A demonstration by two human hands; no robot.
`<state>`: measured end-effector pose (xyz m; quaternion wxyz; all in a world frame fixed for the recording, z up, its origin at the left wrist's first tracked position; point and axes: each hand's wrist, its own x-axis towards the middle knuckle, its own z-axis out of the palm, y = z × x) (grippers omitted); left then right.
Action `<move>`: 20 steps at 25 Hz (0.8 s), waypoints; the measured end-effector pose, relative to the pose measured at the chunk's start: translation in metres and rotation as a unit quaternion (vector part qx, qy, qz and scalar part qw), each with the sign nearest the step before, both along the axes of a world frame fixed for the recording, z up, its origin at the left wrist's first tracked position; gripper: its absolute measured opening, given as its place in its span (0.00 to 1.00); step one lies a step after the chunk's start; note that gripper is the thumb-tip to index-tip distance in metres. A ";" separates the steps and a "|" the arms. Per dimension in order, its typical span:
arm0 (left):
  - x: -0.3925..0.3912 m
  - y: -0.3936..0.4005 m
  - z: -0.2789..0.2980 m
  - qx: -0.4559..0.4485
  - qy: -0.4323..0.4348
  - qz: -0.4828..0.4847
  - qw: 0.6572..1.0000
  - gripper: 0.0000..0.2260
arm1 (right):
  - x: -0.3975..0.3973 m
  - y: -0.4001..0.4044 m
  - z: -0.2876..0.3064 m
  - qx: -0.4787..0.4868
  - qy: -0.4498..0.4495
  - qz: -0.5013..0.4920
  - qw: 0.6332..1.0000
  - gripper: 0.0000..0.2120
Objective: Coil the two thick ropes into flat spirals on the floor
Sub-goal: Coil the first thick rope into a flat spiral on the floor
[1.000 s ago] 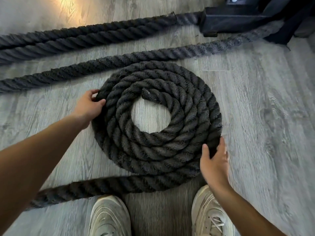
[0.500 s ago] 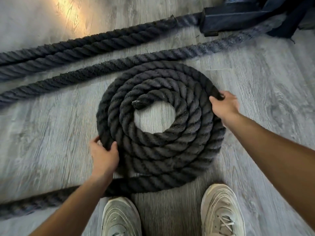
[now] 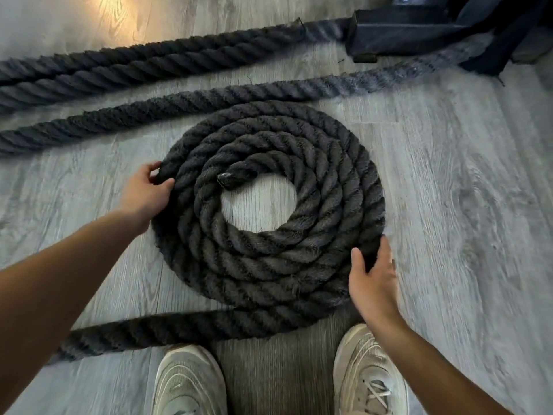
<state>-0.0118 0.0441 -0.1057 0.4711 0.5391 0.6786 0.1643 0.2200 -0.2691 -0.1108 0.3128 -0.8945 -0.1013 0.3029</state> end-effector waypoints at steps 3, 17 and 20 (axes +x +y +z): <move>-0.004 -0.009 -0.007 0.008 0.021 0.008 1.000 0.23 | 0.024 0.018 0.006 0.004 0.012 -0.001 1.000 0.32; -0.017 -0.076 0.008 -0.060 -0.099 0.166 0.979 0.28 | 0.075 0.059 0.021 0.074 0.003 -0.034 0.997 0.27; -0.004 -0.022 0.011 -0.026 -0.068 0.088 0.993 0.26 | 0.021 0.009 0.010 0.041 0.008 -0.057 0.997 0.32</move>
